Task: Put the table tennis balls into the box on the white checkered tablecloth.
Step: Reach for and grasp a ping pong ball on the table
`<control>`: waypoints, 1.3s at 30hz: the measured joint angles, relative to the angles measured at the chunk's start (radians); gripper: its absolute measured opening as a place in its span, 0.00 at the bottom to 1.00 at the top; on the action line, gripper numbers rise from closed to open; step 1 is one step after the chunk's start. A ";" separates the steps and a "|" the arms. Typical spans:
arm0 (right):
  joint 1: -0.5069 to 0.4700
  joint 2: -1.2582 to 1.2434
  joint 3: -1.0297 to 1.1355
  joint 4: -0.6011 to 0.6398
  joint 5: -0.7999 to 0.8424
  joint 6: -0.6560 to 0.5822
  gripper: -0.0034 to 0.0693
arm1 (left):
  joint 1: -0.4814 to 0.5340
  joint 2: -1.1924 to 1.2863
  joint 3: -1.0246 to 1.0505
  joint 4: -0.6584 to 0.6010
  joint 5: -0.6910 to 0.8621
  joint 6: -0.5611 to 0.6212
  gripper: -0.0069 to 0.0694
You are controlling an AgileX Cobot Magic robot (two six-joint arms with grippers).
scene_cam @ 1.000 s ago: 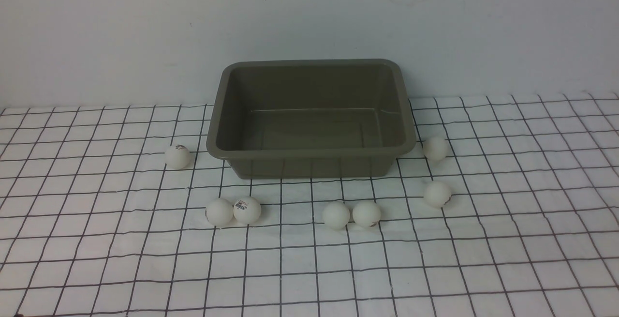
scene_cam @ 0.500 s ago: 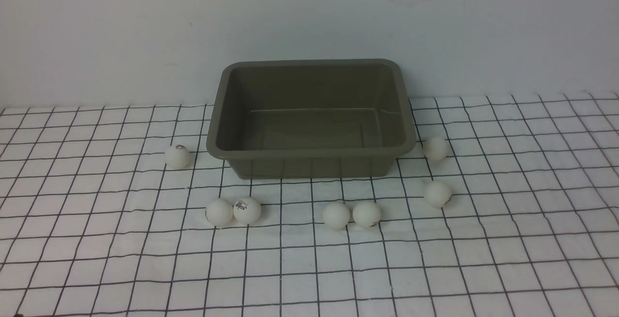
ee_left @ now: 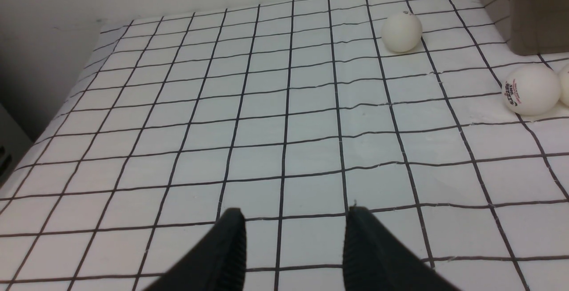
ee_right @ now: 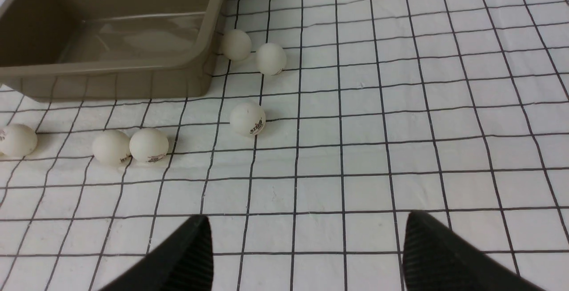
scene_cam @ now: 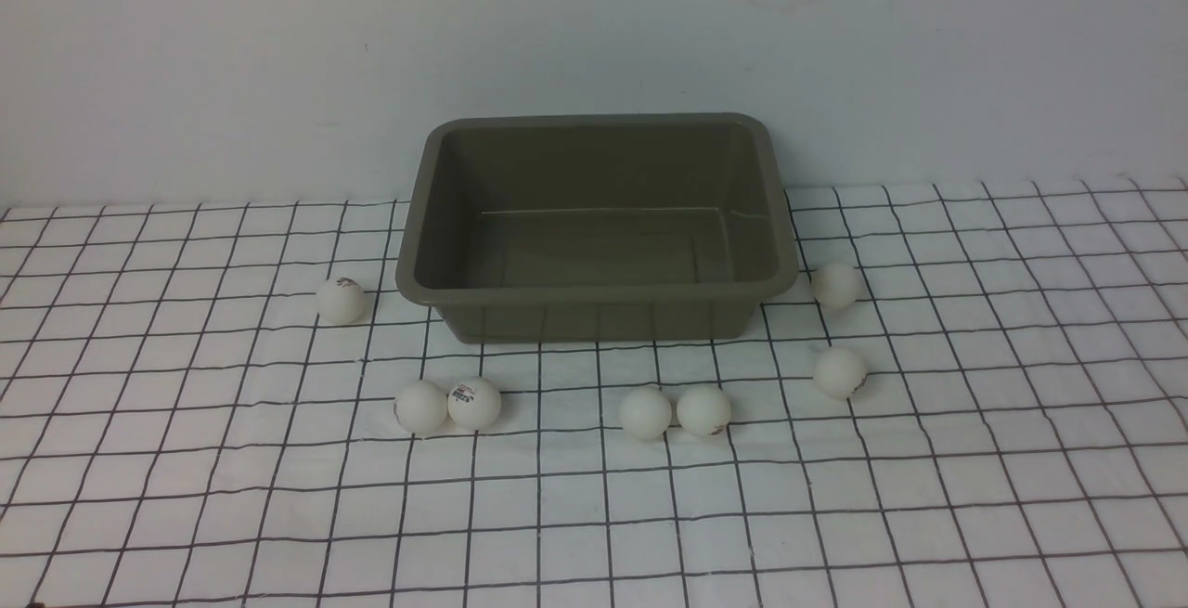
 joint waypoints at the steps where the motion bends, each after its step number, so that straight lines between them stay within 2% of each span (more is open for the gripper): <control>1: 0.000 0.000 0.000 0.000 0.000 -0.012 0.76 | 0.000 0.000 0.000 0.000 0.000 0.000 0.46; 30: 0.000 0.000 0.000 0.010 -0.061 -0.021 0.76 | 0.000 0.000 0.000 0.000 0.000 0.000 0.46; 39: 0.000 0.066 -0.008 0.028 -0.015 -0.115 0.76 | 0.000 0.000 0.000 0.000 0.000 0.000 0.46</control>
